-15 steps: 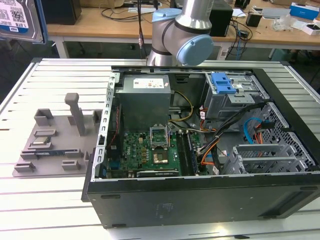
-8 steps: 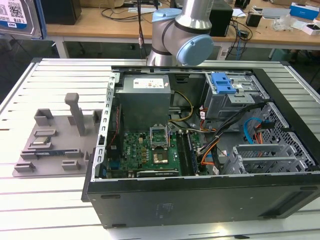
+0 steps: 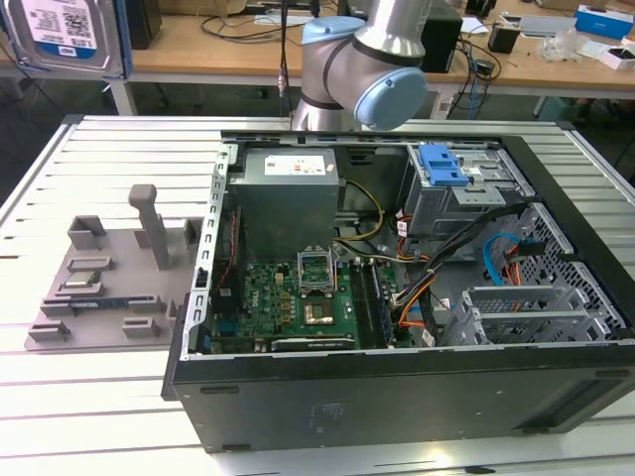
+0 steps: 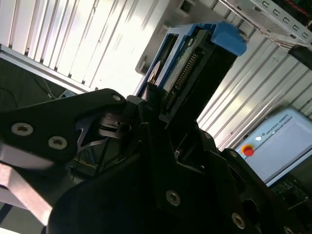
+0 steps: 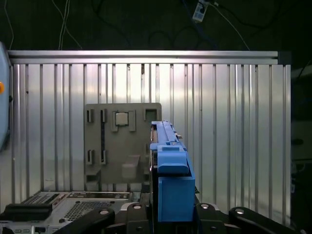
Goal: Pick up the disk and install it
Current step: 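Pick up the disk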
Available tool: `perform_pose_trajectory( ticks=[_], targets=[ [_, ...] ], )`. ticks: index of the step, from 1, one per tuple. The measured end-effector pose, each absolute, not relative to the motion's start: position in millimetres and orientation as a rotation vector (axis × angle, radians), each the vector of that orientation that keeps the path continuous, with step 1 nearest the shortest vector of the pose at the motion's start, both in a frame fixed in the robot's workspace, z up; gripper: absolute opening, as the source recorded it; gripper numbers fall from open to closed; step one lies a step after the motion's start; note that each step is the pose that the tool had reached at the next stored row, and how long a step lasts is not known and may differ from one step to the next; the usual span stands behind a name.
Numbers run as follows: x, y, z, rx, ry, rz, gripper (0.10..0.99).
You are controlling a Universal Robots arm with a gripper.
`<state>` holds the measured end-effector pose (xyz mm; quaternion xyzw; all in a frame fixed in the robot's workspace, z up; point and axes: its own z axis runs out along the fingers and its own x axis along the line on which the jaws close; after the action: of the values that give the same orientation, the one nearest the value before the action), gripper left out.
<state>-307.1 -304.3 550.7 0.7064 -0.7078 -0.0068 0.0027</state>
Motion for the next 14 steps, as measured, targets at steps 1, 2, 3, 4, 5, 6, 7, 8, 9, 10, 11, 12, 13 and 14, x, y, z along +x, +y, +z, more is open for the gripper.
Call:
perform_pose_trajectory(
  ticks=[1,2,3,4,5,6,7,8,9,10,11,12,13,14],
  targets=[
    [-300,-304,551,2.215,-2.220,-0.021,0.365],
    [-289,-304,551,2.215,-2.219,-0.020,0.365],
    [-282,-304,551,2.214,-2.219,-0.021,0.365],
    [-273,-304,551,2.214,-2.218,-0.021,0.365],
    [-267,-304,551,2.214,-2.218,-0.021,0.365],
    [-262,-304,551,2.214,-2.218,-0.021,0.365],
    [-254,-304,551,2.213,-2.218,-0.021,0.365],
    [-249,-304,551,2.213,-2.218,-0.021,0.365],
    [-243,-304,551,2.213,-2.218,-0.021,0.365],
    [-239,-304,551,2.213,-2.218,-0.021,0.365],
    [-232,-304,551,2.213,-2.218,-0.021,0.365],
    [-225,-304,551,2.213,-2.218,-0.022,0.365],
    [-219,-304,551,2.213,-2.217,-0.022,0.365],
    [-215,-304,551,2.213,-2.218,-0.022,0.365]
  ],
)
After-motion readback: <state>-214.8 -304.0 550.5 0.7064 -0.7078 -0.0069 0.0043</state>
